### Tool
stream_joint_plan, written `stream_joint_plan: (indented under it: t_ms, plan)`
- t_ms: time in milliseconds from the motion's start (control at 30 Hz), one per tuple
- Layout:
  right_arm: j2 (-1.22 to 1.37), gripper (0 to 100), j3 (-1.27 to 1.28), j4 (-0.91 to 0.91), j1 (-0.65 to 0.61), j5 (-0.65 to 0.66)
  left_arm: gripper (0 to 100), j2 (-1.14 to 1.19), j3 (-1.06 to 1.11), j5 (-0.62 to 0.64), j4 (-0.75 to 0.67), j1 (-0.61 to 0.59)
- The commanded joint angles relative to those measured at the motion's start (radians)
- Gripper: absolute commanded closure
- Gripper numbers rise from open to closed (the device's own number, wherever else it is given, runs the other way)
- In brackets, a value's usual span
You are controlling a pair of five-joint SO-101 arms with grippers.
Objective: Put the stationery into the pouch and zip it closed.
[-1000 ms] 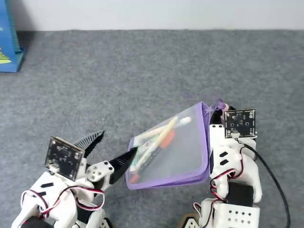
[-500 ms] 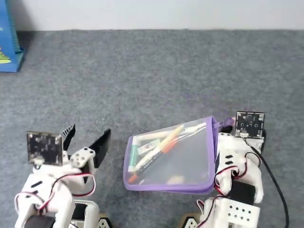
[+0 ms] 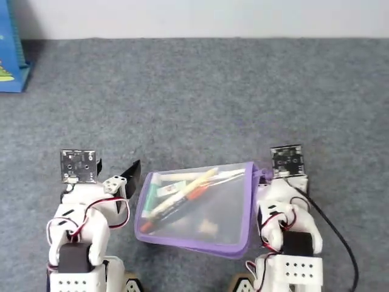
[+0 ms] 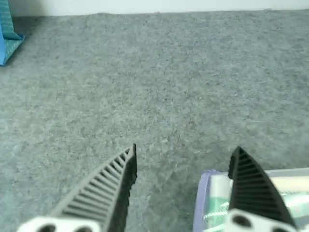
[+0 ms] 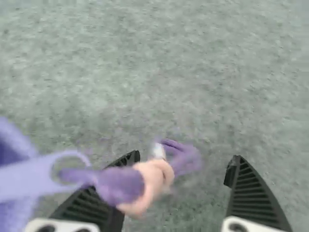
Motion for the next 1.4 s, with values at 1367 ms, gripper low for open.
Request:
stream_joint_plan:
  t_ms: [1367]
  plan:
    - [-0.364, 71.8, 0.242, 0.166, -0.044, -0.180, 99, -0.009, 0.282, -0.080, -0.158, 0.003]
